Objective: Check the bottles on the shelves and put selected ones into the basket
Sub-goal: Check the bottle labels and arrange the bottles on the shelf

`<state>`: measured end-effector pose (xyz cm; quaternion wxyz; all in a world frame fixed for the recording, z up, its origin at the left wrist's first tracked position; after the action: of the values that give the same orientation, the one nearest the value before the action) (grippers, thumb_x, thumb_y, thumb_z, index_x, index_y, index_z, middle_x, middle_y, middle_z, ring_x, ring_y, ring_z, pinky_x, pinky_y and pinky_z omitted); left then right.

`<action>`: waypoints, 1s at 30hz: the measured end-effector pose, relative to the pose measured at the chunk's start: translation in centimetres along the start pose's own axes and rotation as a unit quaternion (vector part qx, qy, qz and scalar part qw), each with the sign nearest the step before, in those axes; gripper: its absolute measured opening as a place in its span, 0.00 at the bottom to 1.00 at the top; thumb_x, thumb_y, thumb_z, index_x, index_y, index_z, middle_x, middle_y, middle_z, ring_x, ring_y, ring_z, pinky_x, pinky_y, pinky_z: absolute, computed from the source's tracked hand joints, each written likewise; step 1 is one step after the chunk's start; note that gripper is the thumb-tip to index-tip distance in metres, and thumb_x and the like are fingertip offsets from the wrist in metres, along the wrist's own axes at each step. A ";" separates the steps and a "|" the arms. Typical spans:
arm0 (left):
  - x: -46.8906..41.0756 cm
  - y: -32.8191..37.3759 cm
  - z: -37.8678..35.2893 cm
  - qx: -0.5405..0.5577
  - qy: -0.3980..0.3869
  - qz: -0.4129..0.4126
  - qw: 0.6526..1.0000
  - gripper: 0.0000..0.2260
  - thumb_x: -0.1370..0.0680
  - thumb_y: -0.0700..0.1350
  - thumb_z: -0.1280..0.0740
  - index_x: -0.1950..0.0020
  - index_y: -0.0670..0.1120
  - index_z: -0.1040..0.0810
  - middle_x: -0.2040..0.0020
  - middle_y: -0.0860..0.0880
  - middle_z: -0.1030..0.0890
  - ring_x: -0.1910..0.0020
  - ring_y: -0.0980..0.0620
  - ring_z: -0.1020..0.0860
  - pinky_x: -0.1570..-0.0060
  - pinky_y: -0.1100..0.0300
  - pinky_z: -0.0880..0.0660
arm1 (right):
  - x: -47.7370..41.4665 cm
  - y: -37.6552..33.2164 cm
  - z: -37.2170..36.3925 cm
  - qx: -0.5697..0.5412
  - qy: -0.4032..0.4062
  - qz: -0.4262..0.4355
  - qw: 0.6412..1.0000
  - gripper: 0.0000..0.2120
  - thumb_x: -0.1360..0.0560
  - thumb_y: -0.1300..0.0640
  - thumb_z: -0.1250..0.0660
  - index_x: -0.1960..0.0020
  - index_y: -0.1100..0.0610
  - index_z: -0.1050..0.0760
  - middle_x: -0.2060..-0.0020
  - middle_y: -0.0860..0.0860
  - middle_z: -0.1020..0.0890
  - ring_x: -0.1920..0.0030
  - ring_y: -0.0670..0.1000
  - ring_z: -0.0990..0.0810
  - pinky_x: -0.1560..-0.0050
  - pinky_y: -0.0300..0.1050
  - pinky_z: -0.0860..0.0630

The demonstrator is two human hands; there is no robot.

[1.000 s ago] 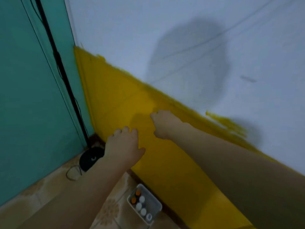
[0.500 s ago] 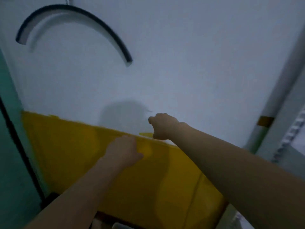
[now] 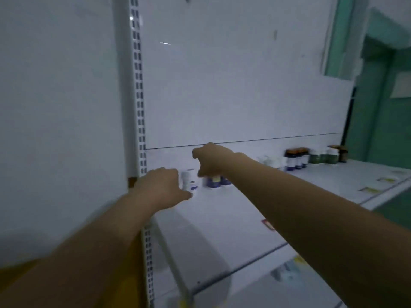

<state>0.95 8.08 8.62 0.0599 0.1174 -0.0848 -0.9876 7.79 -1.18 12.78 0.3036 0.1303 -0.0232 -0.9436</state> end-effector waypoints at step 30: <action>-17.3 89.6 -24.3 0.075 -0.089 -0.454 0.883 0.18 0.26 0.58 0.34 0.46 0.45 0.25 0.46 0.44 0.22 0.46 0.43 0.25 0.53 0.56 0.29 | 40.0 84.5 -4.9 0.090 -0.052 -0.513 0.852 0.19 0.24 0.59 0.39 0.34 0.56 0.31 0.43 0.55 0.25 0.46 0.57 0.23 0.58 0.44 0.29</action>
<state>32.32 -80.91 5.39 -0.4122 0.0589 -0.1008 -0.9036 25.73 -92.94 9.11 -0.2384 0.1009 -0.0539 -0.9644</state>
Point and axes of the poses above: each hand's wrist, its own x-axis away from the middle knuckle, its own z-axis out of the back of the hand, y = z × x, the point moved 6 cm from there along -x, towards the middle knuckle
